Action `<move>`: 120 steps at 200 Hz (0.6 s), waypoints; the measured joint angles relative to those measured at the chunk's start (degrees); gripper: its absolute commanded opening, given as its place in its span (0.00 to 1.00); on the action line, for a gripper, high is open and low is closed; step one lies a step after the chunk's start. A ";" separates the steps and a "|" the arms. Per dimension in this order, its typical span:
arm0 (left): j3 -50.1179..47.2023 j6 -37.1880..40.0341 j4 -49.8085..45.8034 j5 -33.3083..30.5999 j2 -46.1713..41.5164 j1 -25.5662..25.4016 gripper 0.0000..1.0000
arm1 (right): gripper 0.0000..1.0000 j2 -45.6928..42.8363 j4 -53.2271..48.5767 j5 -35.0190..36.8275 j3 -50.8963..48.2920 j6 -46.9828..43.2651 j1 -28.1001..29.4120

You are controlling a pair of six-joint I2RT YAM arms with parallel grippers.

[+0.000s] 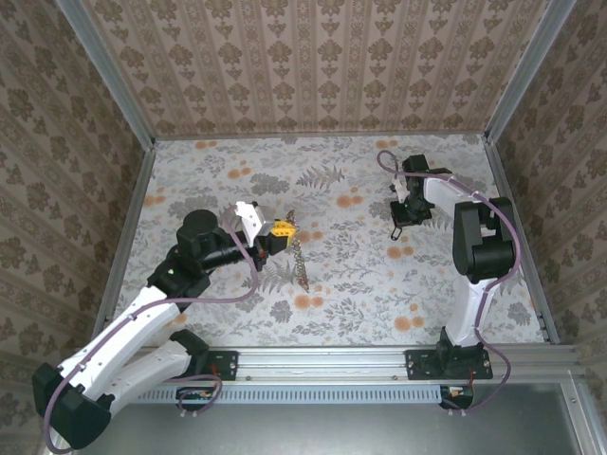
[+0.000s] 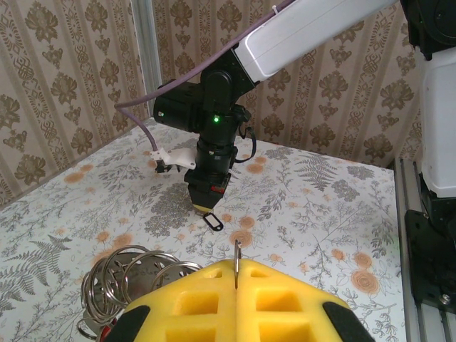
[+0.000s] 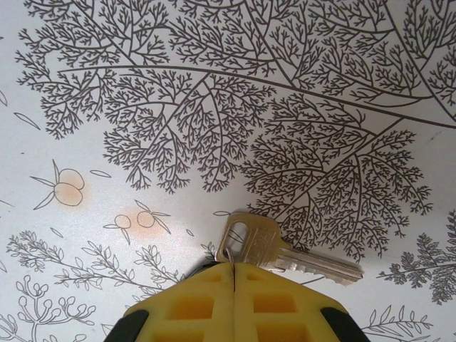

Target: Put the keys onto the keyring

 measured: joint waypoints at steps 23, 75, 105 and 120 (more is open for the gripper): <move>0.00 0.00 0.00 0.00 0.00 0.00 0.00 | 0.03 0.13 0.09 0.61 0.04 0.00 0.11; 0.00 0.00 -0.02 -0.02 0.00 0.00 0.00 | 0.06 0.17 0.33 0.59 0.09 -0.17 0.20; 0.00 0.00 -0.02 -0.02 0.00 -0.26 0.00 | 0.08 0.39 0.37 0.52 0.37 -0.20 0.35; 0.00 0.02 -0.02 -0.02 0.00 -0.26 0.00 | 0.08 0.55 0.48 0.52 0.50 -0.17 0.33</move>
